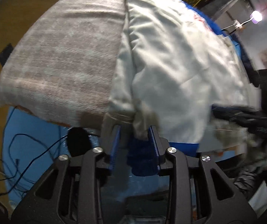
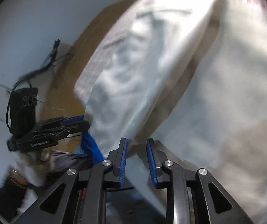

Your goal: Fold large clothes

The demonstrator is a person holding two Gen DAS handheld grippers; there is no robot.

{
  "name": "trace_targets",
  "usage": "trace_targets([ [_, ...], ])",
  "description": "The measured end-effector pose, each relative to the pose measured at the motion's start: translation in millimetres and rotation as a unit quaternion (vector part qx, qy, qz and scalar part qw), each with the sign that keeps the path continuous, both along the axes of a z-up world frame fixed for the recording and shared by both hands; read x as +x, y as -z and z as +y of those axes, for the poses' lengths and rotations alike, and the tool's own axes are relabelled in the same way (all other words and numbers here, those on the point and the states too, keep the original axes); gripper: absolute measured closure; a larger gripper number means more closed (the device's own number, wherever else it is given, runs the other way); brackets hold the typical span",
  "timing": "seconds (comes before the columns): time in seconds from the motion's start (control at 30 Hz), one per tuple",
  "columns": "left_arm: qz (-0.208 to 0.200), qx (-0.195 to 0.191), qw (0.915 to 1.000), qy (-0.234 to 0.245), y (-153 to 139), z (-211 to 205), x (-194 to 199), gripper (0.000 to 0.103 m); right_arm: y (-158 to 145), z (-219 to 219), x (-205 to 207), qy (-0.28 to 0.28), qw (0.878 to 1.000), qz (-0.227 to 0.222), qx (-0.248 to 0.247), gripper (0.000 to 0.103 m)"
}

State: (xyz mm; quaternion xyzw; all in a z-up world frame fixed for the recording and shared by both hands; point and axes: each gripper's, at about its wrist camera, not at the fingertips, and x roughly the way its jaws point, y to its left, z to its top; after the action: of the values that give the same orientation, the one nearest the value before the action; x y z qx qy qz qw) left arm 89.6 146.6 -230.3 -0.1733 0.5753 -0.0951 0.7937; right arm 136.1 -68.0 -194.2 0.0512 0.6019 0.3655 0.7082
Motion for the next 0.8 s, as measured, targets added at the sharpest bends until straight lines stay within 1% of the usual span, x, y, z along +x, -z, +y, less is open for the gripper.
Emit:
trace_targets([
  [0.03,-0.001,0.006,1.0000,0.002,0.6,-0.6,-0.3,0.073,-11.9,-3.5,-4.6,-0.003,0.999,-0.036,-0.007,0.080],
  [0.13,-0.016,0.019,0.9997,0.005,-4.9,-4.7,-5.4,0.073,-35.6,-1.7,-8.9,-0.010,0.995,-0.104,0.002,0.077],
  [0.17,-0.024,0.018,0.9995,0.004,-7.2,-2.7,-7.0,0.073,-38.6,1.5,-9.3,-0.015,0.993,-0.121,0.002,0.076],
  [0.2,-0.030,0.012,0.9995,0.001,-10.5,-1.5,-9.0,0.073,-40.2,4.6,-9.7,-0.019,0.990,-0.142,-0.002,0.073],
  [0.23,-0.038,0.001,0.9993,-0.005,-14.6,1.4,-11.4,0.073,-38.7,8.9,-9.3,-0.025,0.987,-0.160,-0.011,0.072],
  [0.27,-0.046,-0.006,0.9988,-0.013,-19.0,4.3,-12.3,0.069,-34.0,12.8,-6.7,-0.029,0.986,-0.165,-0.023,0.072],
  [0.3,-0.054,-0.010,0.9983,-0.020,-22.6,7.2,-12.5,0.059,-29.2,15.9,-3.6,-0.030,0.986,-0.162,-0.032,0.072],
  [0.33,-0.062,-0.010,0.9976,-0.028,-26.1,9.6,-10.9,0.052,-21.8,17.5,-0.1,-0.028,0.987,-0.152,-0.042,0.072],
  [0.37,-0.067,-0.007,0.9969,-0.039,-28.5,13.2,-8.4,0.043,-17.6,15.7,4.8,-0.024,0.989,-0.138,-0.049,0.072],
  [0.43,-0.072,-0.007,0.9961,-0.051,-29.0,21.0,-2.4,0.042,-0.8,16.7,11.1,-0.016,0.993,-0.097,-0.062,0.071],
  [0.47,-0.070,-0.005,0.9960,-0.055,-27.8,23.4,0.5,0.042,4.6,14.2,13.2,-0.012,0.995,-0.082,-0.056,0.071],
  [0.53,-0.060,-0.011,0.9962,-0.062,-22.2,29.3,7.3,0.042,2.0,12.2,14.0,-0.011,0.996,-0.073,-0.051,0.071],
  [0.6,-0.042,-0.031,0.9963,-0.068,-13.0,36.8,13.2,0.042,-5.8,8.0,18.3,-0.007,0.998,-0.055,-0.037,0.070],
  [0.63,-0.030,-0.048,0.9956,-0.074,-7.3,41.4,16.2,0.042,-14.4,3.8,20.8,0.001,0.999,-0.050,-0.021,0.069],
  [0.7,-0.020,-0.073,0.9937,-0.082,0.4,46.4,18.4,0.042,-32.6,-2.7,26.5,0.014,0.999,-0.046,0.007,0.068],
  [0.73,-0.013,-0.093,0.9917,-0.088,6.0,49.5,18.1,0.042,-43.4,-5.8,32.0,0.022,0.998,-0.050,0.017,0.067],
  [0.8,-0.004,-0.123,0.9877,-0.096,14.7,50.8,15.8,0.042,-62.0,-6.8,44.7,0.035,0.997,-0.059,0.029,0.054],
])
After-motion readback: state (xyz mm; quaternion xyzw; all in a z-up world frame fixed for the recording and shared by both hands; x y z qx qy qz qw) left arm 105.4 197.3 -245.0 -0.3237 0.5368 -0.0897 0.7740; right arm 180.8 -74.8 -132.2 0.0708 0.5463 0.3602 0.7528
